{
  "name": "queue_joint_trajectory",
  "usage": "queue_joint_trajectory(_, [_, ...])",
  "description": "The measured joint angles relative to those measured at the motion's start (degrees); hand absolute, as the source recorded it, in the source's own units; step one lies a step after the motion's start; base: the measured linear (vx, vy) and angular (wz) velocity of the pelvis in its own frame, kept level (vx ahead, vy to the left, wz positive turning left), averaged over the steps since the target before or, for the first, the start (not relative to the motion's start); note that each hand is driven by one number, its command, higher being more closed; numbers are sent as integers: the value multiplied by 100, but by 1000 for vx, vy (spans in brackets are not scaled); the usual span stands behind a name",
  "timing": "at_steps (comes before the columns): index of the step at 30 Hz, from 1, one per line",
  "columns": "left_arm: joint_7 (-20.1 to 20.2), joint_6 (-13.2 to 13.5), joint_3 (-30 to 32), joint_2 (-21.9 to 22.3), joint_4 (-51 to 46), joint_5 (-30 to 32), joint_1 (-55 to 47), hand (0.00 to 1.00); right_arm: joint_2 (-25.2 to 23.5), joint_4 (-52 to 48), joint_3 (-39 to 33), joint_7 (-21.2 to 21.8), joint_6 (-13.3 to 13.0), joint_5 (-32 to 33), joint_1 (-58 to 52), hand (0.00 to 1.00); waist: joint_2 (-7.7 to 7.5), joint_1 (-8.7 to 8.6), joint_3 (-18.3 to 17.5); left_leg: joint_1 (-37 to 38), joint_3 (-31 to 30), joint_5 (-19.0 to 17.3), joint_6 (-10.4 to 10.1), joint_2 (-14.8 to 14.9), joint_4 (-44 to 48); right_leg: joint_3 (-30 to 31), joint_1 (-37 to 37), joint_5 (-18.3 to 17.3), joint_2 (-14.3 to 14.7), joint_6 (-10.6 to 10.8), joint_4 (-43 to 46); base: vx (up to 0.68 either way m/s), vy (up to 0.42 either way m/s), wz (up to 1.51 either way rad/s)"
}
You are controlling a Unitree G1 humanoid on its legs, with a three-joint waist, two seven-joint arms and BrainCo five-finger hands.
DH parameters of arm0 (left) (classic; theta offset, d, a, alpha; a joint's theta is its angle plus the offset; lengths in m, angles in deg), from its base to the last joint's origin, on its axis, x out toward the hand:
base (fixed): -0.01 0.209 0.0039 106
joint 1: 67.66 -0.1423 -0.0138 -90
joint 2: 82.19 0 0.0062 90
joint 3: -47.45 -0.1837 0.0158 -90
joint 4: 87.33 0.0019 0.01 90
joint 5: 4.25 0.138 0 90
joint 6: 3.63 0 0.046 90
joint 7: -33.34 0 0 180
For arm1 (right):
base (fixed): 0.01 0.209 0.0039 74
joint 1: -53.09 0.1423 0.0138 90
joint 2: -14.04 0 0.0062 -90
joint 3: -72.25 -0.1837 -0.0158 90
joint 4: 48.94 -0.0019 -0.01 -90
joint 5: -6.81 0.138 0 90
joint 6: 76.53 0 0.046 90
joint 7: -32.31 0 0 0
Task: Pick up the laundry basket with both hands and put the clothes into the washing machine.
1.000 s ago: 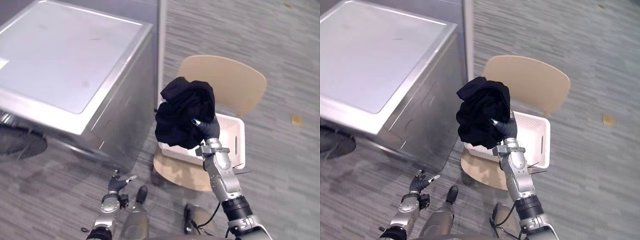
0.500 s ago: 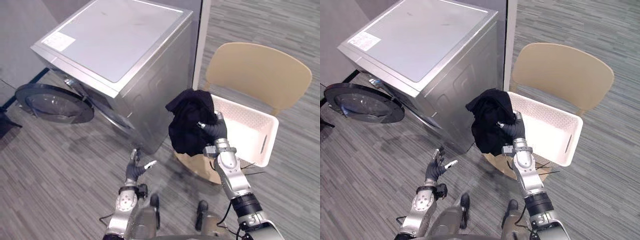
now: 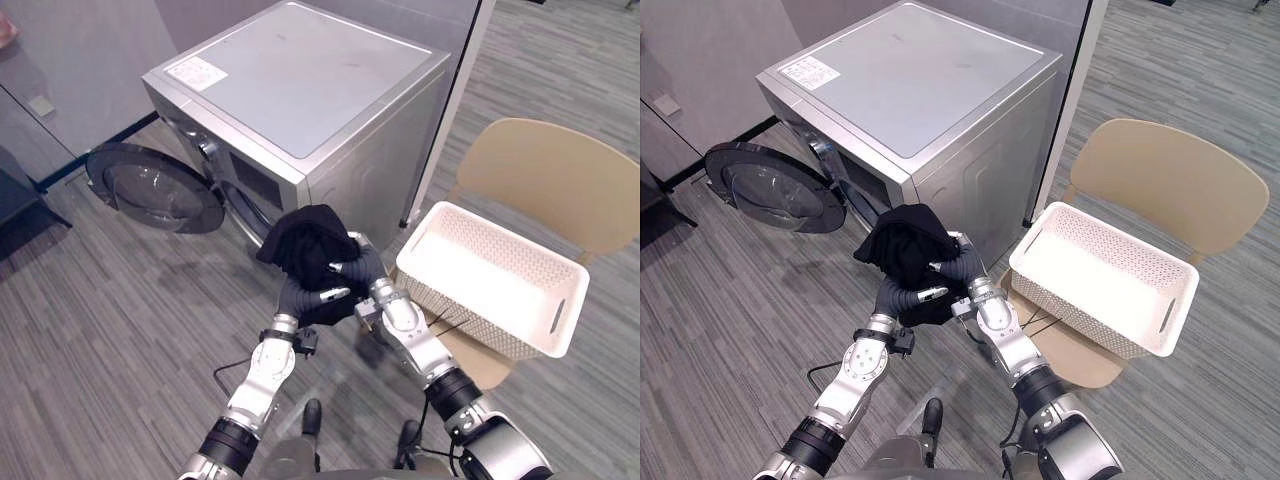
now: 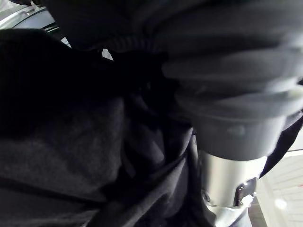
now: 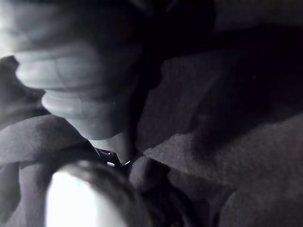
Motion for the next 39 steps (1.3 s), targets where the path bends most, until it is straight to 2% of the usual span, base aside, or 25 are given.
queue_joint_trajectory(3, [9, -7, -63, -76, 83, 280, 101, 100, 103, 0, 133, 217, 2, 655, -8, 100, -10, -1, -102, -18, -32, 28, -42, 68, -57, -13, -1, 62, 89, -60, -81, -43, -19, 1])
queue_joint_trajectory(4, [5, -39, -75, -103, 158, 294, 191, 100, 160, -2, 240, 288, 3, 910, -11, 0, -6, 0, -174, -29, -77, 53, -77, 81, -102, -40, 5, 84, 125, -73, -133, -17, -26, 5])
queue_joint_trajectory(8, [-118, -51, -83, -284, 423, 425, 393, 100, 307, -4, 669, 442, 3, 1485, -35, 0, 0, -5, -310, -14, -148, 93, -140, 168, -91, -96, 108, 112, 263, -114, -238, -8, -37, 6])
queue_joint_trajectory(16, [-204, -48, -153, -269, 517, 429, 385, 100, 420, -38, 743, 437, -1, 1383, -38, 0, 33, 3, -349, 15, -138, 104, -170, 294, -87, -70, 179, 163, 415, -187, -363, -13, -30, -2])
queue_joint_trajectory(19, [-212, -9, -87, -248, 517, 428, 370, 100, 570, -490, 572, 406, -1, 674, -235, 0, 33, 6, -349, 57, -107, 100, -173, 297, -90, -9, 190, 164, 418, -188, -363, -13, 5, -8])
queue_joint_trajectory(21, [-216, 22, 152, -131, 529, 431, 289, 100, 614, -979, 275, 285, -8, -194, -602, 0, 33, -3, -349, 79, -71, 97, -175, 302, -93, 26, 190, 164, 419, -188, -363, -13, 12, -7])
queue_joint_trajectory(25, [-230, 22, 541, 37, 787, 431, 12, 100, 623, -1353, -124, 14, -54, -1444, -1157, 0, 33, -7, -349, 134, 15, 84, -188, 336, -104, 120, 191, 164, 446, -188, -362, -5, 6, -12])
queue_joint_trajectory(26, [-242, 19, 721, 47, 899, 430, -185, 100, 620, -1356, -299, -100, -72, -1791, -1302, 0, 33, -11, -349, 170, 32, 74, -198, 353, -115, 179, 191, 162, 461, -186, -362, -6, 3, -20])
queue_joint_trajectory(31, [-316, 7, 1304, 47, 1312, 263, -878, 100, 836, -1207, -788, -408, -88, -2694, -1881, 0, 37, -20, -347, 282, 52, 78, -198, 364, -185, 163, 270, 145, 479, -209, -364, -3, 3, 0])
queue_joint_trajectory(33, [-335, -9, 1551, 54, 1802, -30, -1044, 100, 919, -566, -907, -460, -74, -2987, -2009, 0, 53, -17, -337, 52, -179, 78, -200, 324, -98, -123, 284, 40, 452, -178, -352, -75, -6, 58])
queue_joint_trajectory(34, [-330, -9, 1575, 57, 1948, -70, -1036, 100, 940, -280, -927, -468, -61, -3029, -2030, 0, 59, -4, -333, -152, -315, 34, -155, 295, 52, -300, 231, -23, 426, -201, -289, -109, -5, 104])
queue_joint_trajectory(35, [-324, -35, 1658, 76, 2075, -102, -1064, 100, 937, 187, -952, -454, -14, -3033, -2016, 0, 69, 5, -313, -377, -286, -65, -11, 280, 140, -641, 179, -108, 385, -178, -193, -58, 10, 134])
queue_joint_trajectory(36, [-310, -81, 1702, 111, 2218, -210, -1081, 100, 914, 548, -980, -462, 55, -3036, -2047, 0, 43, 0, -299, -462, 109, -249, 448, 274, 85, -922, 187, -180, 256, -118, -120, -19, 22, 129])
queue_joint_trajectory(37, [-306, -99, 1750, 154, 2270, -244, -1099, 100, 893, 708, -984, -460, 106, -3038, -2047, 0, 25, 2, -289, -478, 363, -343, 695, 257, 50, -1043, 189, -232, 150, -81, -74, 103, 110, 153])
queue_joint_trajectory(38, [-277, -127, 1900, 285, 2359, -310, -1181, 100, 882, 1000, -1049, -461, 165, -3036, -2039, 0, 5, 2, -258, -513, 968, -459, 925, 257, 75, -1368, 222, -307, -75, -21, 43, 127, 152, 141])
queue_joint_trajectory(39, [-260, -163, 1939, 328, 2411, -323, -1239, 100, 848, 1199, -1131, -462, 166, -3026, -2041, 0, 44, 7, -235, -577, 1399, -460, 967, 316, 176, -1621, 288, -382, -176, 30, 157, 180, 203, 177])
